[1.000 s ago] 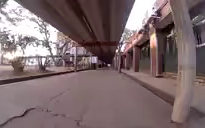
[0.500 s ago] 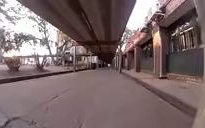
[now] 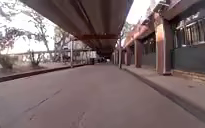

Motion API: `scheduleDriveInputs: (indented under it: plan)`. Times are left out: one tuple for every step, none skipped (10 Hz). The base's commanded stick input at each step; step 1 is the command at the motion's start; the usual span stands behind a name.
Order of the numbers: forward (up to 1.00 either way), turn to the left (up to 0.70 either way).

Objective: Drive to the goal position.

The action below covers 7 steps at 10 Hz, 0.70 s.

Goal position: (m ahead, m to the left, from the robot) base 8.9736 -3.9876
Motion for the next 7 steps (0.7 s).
scheduleDriveInputs:
  plan:
    - [0.70, 0.00]
    - [0.70, 0.00]
    - [0.70, 0.00]
    - [0.70, 0.00]
    - [0.70, 0.00]
    - [0.70, 0.00]
    - [0.70, 0.00]
